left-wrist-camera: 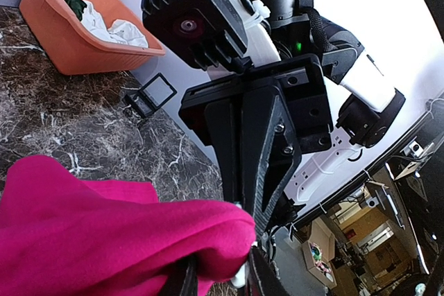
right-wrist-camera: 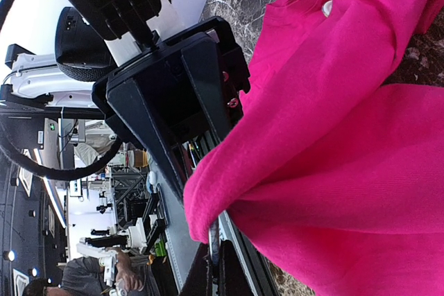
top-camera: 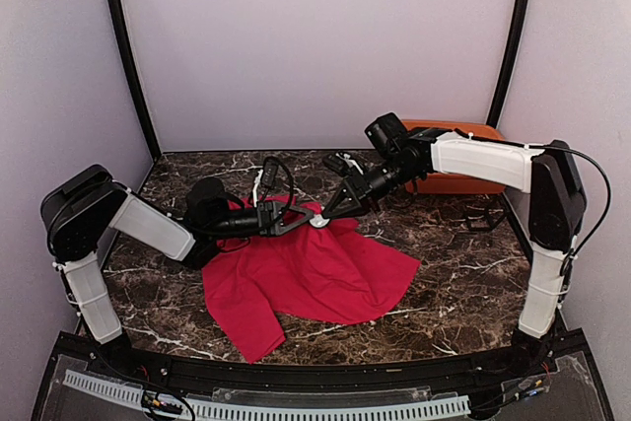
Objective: Pin the brooch onto the clothing
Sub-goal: Pin the brooch onto the flattened clothing.
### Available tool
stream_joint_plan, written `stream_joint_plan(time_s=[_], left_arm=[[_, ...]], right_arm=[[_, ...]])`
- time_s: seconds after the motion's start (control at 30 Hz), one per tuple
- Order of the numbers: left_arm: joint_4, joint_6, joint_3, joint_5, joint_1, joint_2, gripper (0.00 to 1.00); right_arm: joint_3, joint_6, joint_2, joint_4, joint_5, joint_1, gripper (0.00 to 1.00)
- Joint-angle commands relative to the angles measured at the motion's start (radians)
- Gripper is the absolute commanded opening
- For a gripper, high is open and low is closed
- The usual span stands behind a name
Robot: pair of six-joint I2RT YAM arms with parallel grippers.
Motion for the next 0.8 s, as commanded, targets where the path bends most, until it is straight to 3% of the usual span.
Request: stream_joint_plan(time_s=[0.0, 0.43, 0.63, 0.77], left_arm=[[0.061, -0.017, 0.024, 0.033, 0.004, 0.012, 0.23], [0.103, -0.048, 0.04, 0.068, -0.004, 0.034, 0.01], [0.085, -0.037, 0.032, 0.038, -0.004, 0.022, 0.01], [-0.049, 0.052, 0.02, -0.025, -0.004, -0.028, 0.01]], right_arm=[[0.018, -0.017, -0.008, 0.012, -0.025, 0.017, 0.0], [0.04, -0.011, 0.008, 0.005, -0.019, 0.022, 0.0], [0.039, -0.003, 0.016, 0.002, -0.014, 0.02, 0.01], [0.037, 0.026, 0.018, 0.003, -0.011, 0.012, 0.22]])
